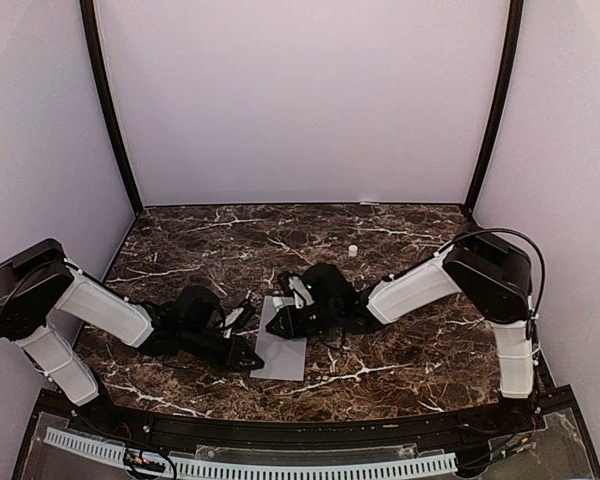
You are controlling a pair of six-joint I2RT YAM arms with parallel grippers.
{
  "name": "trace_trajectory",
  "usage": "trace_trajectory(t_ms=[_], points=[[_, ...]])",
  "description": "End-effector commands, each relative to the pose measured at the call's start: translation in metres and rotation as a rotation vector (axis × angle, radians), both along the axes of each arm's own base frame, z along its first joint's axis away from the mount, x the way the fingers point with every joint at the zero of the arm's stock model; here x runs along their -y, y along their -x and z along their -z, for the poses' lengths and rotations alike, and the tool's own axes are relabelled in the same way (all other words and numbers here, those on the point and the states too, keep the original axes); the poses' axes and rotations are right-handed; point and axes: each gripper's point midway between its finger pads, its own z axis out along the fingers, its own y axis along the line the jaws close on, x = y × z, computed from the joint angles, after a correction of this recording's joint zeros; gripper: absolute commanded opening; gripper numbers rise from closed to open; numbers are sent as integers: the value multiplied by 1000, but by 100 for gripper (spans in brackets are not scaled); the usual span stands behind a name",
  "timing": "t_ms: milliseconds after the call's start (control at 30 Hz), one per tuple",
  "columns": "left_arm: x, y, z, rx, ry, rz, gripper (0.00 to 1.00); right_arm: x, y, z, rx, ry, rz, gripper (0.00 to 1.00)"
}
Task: Place the letter into the envelope and seal it
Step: Seal the envelope flap on the envelope.
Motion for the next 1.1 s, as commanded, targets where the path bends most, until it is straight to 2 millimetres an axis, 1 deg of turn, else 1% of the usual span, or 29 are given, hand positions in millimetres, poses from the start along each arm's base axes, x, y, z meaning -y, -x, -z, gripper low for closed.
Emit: trace_trajectory(t_ms=[0, 100, 167, 267, 300, 433, 667, 800, 900, 967, 1067], points=[[-21, 14, 22, -47, -107, -8, 0, 9, 33, 13, -37, 43, -71, 0], [-21, 14, 21, -48, -108, -9, 0, 7, 52, 8, -50, 31, -108, 0], [-22, 14, 21, -48, -109, -12, 0, 3, 66, 1, -50, 19, -138, 0], [-23, 14, 21, -47, -110, -14, 0, -1, 74, -3, -48, 17, -155, 0], [-23, 14, 20, -44, -109, -14, 0, -1, 73, -2, -48, 22, -148, 0], [-23, 14, 20, -43, -111, -16, 0, 5, 59, 6, -30, 80, -87, 0], [-24, 15, 20, -44, -112, -14, 0, 15, 28, 9, -10, 105, -3, 0], [-24, 16, 20, -45, -109, -11, 0, 19, 10, 15, 4, 125, 38, 0], [-24, 16, 21, -47, -110, -11, 0, 20, -1, 17, 11, 127, 55, 0], [-25, 17, 21, -49, -110, -10, 0, 17, -7, 14, 20, 120, 56, 0], [-24, 17, 21, -49, -108, -10, 0, 10, -10, 14, 26, 115, 32, 0]])
